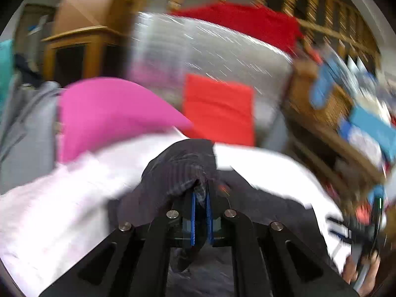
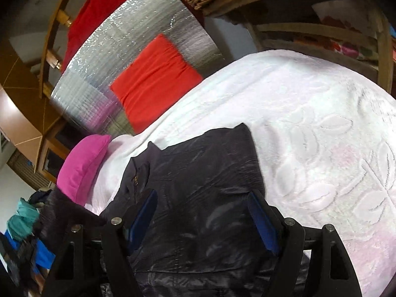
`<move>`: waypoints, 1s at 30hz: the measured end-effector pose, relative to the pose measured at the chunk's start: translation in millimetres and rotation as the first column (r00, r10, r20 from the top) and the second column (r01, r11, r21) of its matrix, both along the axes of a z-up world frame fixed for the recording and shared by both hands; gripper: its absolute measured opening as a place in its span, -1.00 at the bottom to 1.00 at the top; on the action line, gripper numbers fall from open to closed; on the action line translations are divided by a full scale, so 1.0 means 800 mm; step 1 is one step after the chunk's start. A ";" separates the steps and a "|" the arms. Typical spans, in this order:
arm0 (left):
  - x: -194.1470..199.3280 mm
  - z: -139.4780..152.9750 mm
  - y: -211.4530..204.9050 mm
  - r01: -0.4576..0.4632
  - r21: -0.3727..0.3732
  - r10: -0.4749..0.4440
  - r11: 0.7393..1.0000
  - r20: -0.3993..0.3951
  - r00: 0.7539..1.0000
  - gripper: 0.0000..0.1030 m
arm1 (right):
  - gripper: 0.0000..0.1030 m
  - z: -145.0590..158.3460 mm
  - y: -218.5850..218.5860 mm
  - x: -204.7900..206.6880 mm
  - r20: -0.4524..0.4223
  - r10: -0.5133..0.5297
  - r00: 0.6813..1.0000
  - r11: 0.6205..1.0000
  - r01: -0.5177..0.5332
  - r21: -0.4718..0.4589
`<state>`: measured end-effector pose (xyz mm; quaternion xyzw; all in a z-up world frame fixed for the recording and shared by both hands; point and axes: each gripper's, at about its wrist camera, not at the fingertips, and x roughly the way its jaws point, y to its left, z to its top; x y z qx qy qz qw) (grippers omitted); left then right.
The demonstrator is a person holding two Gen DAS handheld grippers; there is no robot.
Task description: Fold large clothes
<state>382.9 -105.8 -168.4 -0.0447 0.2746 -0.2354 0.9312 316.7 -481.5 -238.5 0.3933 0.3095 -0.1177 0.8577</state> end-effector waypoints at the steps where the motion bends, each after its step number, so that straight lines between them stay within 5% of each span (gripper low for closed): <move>1: -0.006 -0.014 -0.023 0.039 0.026 -0.038 0.999 -0.029 0.999 -0.85 | 0.53 -0.001 -0.003 -0.002 0.001 0.000 1.000 1.000 0.000 0.011; 8: -0.020 -0.102 -0.100 0.188 0.182 -0.131 0.965 -0.285 0.949 -0.61 | 0.53 -0.007 -0.015 -0.007 -0.007 0.068 0.998 0.995 -0.068 0.078; 11: -0.043 -0.079 -0.069 0.178 0.135 -0.137 0.975 -0.268 0.954 -0.17 | 0.53 -0.009 -0.011 -0.007 -0.015 0.096 0.995 0.993 -0.095 0.071; 13: -0.057 -0.053 -0.038 0.140 0.081 -0.121 0.987 -0.208 0.971 0.42 | 0.53 -0.005 -0.001 -0.004 -0.007 0.118 0.993 0.991 -0.118 0.063; 18: -0.052 -0.019 0.060 -0.077 0.042 0.081 0.996 -0.115 0.990 0.44 | 0.53 0.018 0.061 0.016 0.031 0.267 0.963 0.963 -0.266 -0.046; 21: -0.015 -0.043 0.113 -0.283 0.134 0.304 0.950 -0.180 0.935 0.44 | 0.57 0.034 0.121 0.030 0.040 0.375 0.926 0.918 -0.365 -0.154; 25: 0.013 -0.087 0.148 -0.362 0.198 0.410 0.911 -0.327 0.852 0.43 | 0.70 0.044 0.198 0.050 0.027 0.477 0.878 0.851 -0.455 -0.263; 27: 0.017 -0.100 0.156 -0.368 0.207 0.420 0.906 -0.358 0.834 0.43 | 0.75 0.045 0.243 0.062 -0.018 0.513 0.858 0.801 -0.486 -0.351; 30: 0.021 -0.103 0.148 -0.341 0.237 0.406 0.910 -0.340 0.848 0.43 | 0.76 0.033 0.295 0.080 -0.095 0.534 0.840 0.735 -0.517 -0.440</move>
